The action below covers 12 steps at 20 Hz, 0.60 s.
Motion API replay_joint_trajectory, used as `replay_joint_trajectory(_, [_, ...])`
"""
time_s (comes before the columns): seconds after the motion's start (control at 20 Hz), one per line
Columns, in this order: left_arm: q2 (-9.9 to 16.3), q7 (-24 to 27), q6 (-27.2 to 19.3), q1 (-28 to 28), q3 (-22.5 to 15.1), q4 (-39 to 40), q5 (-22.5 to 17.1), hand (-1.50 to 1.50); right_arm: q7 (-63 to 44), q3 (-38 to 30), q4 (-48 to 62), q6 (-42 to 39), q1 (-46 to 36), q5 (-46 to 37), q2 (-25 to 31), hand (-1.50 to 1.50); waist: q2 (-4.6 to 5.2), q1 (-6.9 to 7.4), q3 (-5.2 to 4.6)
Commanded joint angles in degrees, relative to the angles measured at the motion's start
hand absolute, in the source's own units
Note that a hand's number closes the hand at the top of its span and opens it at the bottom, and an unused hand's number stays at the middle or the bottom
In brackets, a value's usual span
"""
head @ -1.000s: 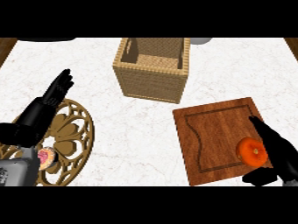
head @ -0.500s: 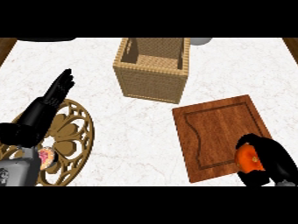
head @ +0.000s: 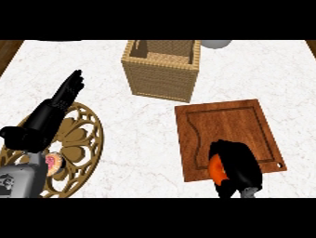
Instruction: Pick the squash from the cutting board and place it in the basket
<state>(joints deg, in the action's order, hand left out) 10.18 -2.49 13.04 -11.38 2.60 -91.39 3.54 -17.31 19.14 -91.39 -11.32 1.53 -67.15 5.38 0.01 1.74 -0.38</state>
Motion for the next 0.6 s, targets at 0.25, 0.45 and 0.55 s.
replay_joint_trajectory(0.25, [0.15, 0.45, 2.04, -1.80, -1.01, 1.81, -0.58, 0.00, -22.54, 26.12, 5.63, 6.50, -14.68, 3.94, -5.30, 1.50, 0.89, 4.75, 0.44])
replay_joint_trajectory(0.45, [-0.73, 0.63, 0.64, -4.32, -1.37, 2.66, 0.56, 0.00, -28.98, 32.62, 2.55, 16.83, -17.25, 14.27, -5.35, 1.50, 0.89, 3.41, 0.54])
replay_joint_trajectory(0.55, [-0.05, 0.61, 1.65, -2.35, -1.09, 1.56, -0.23, 0.00, -31.26, 35.20, 0.52, 23.63, -19.00, 16.21, -5.36, 1.50, 0.43, 3.92, 0.53])
